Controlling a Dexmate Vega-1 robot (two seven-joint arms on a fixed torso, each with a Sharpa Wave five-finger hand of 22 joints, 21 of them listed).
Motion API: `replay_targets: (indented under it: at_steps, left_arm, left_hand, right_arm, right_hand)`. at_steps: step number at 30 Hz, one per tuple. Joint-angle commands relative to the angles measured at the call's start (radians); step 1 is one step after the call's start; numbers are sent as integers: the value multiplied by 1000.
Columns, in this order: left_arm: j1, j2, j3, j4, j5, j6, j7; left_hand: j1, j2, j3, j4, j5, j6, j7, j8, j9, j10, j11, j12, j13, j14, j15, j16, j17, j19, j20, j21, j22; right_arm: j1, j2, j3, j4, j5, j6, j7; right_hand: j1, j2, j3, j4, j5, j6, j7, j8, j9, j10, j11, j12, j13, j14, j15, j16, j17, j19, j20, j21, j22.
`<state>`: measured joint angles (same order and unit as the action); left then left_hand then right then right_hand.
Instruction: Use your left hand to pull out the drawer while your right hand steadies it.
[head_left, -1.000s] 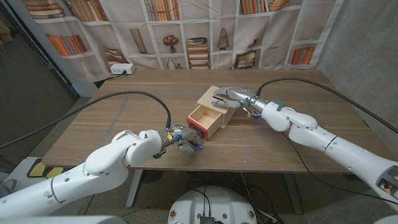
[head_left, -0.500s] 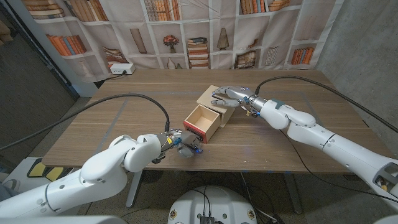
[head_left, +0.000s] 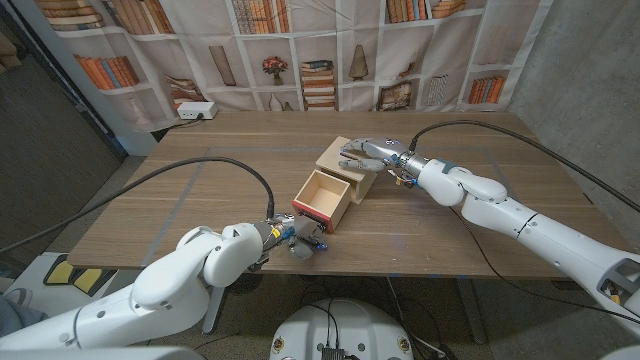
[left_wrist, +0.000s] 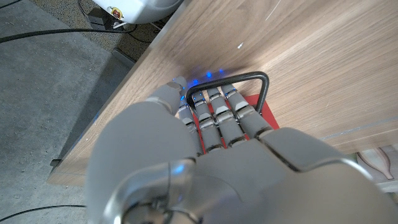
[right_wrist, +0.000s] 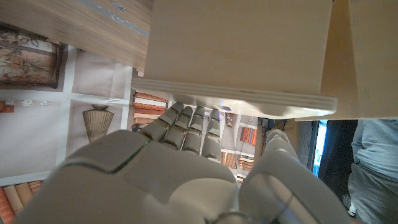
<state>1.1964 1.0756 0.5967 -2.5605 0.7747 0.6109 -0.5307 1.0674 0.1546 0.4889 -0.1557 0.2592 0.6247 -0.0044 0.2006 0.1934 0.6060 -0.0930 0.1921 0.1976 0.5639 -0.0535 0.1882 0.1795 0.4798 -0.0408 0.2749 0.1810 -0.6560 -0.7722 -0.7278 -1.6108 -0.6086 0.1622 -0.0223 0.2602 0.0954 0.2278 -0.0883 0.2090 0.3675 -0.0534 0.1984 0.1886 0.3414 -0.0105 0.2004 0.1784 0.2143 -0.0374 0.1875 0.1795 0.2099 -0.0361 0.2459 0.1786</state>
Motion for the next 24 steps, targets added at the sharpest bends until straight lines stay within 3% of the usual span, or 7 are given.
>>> replay_targets:
  at_steps: [1, 11, 24]
  left_arm:
    - [-3, 35, -22, -38, -2, 8, -25]
    - [-18, 80, -75, -75, -55, 9, -70]
    - [18, 132, -97, -144, -65, 118, -82]
  left_hand:
    - [3, -8, 3, 2, 5, 12, 8, 1, 2, 2, -4, 1, 1, 2, -43, -1, 3, -6, -1, -4, 0]
    - [-17, -22, -5, 14, 5, 19, 5, 4, 2, 11, -9, 4, 1, 11, -44, 3, 4, -4, -4, -6, 0]
    - [-30, -25, -7, 23, 6, 19, 7, 4, 2, 14, -9, 5, 1, 15, -44, 5, 5, -3, -4, -8, 1]
  right_arm:
    - [-7, -8, 5, -14, -1, -15, 2]
    - [-9, -15, 9, -39, -10, -31, 16]
    - [4, -5, 4, -15, -8, -8, 7]
  right_hand:
    - [2, 6, 1, 0, 0, 9, 0, 0, 5, 5, 0, 8, 4, 1, -12, -2, 2, 7, -44, -4, 6]
    - [1, 6, 1, 0, -1, 8, 1, 0, 5, 7, 1, 9, 4, 1, -11, -3, 2, 7, -44, -6, 6]
    - [1, 6, 1, 0, -1, 9, 0, 0, 5, 8, 3, 9, 4, 0, -11, -3, 2, 8, -43, -9, 6]
